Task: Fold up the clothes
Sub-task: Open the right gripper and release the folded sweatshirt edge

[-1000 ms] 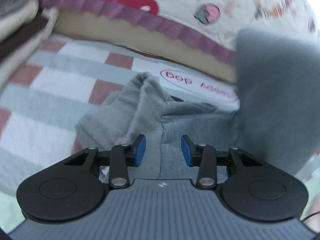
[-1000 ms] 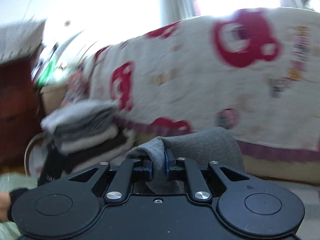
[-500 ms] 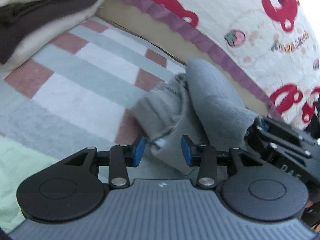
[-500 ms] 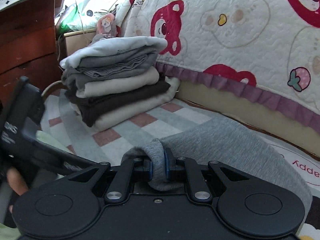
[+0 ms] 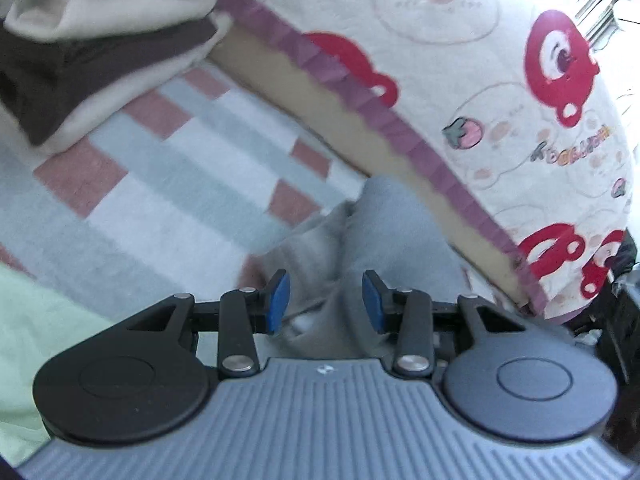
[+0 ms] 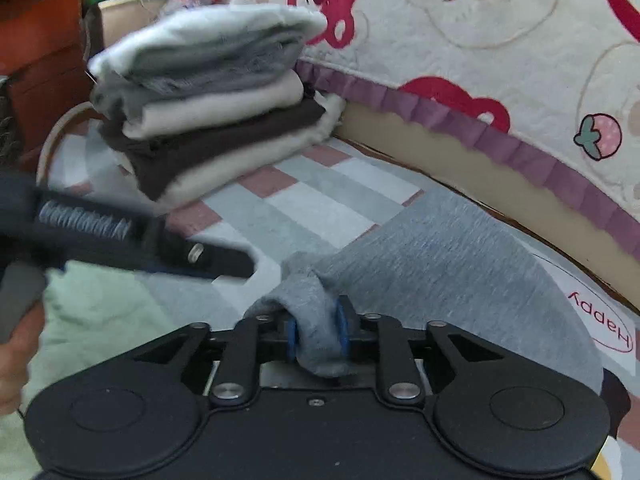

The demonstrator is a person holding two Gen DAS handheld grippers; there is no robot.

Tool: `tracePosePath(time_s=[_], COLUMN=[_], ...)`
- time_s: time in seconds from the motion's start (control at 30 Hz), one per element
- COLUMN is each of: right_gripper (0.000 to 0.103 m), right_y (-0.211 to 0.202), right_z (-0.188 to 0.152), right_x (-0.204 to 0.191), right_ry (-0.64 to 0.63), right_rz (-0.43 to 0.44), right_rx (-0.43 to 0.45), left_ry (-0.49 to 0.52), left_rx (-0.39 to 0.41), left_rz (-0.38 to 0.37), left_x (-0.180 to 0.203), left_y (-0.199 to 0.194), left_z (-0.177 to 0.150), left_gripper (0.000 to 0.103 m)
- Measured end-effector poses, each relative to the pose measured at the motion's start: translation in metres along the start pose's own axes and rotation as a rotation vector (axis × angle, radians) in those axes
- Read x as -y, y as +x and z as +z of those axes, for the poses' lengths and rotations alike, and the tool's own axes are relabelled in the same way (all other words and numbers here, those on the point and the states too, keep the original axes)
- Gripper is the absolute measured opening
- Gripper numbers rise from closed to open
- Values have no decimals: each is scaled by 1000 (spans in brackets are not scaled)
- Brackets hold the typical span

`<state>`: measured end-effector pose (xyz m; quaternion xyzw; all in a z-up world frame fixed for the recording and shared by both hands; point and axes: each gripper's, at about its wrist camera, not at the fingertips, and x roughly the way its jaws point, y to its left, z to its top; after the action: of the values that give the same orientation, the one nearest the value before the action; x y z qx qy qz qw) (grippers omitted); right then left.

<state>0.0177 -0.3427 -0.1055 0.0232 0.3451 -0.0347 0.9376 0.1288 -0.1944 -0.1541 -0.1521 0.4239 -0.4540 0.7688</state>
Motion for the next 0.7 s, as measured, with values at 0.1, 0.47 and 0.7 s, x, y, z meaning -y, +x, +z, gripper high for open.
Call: tracePosePath(time_s=[0.1, 0.47, 0.7], right_gripper=[66, 66, 65], right_y=[-28, -95, -106], right_z=[-7, -71, -95], right_x=[-4, 80, 84], right_ry=[-13, 231, 219], right_rz=[180, 30, 25], right_rx=[36, 74, 67], left_ry=[11, -76, 197], left_rx=[-12, -54, 1], left_rz=[-19, -112, 126], left_x=[5, 18, 72], left_y=[5, 7, 17], left_z=[1, -10, -14], left_gripper=[39, 52, 9])
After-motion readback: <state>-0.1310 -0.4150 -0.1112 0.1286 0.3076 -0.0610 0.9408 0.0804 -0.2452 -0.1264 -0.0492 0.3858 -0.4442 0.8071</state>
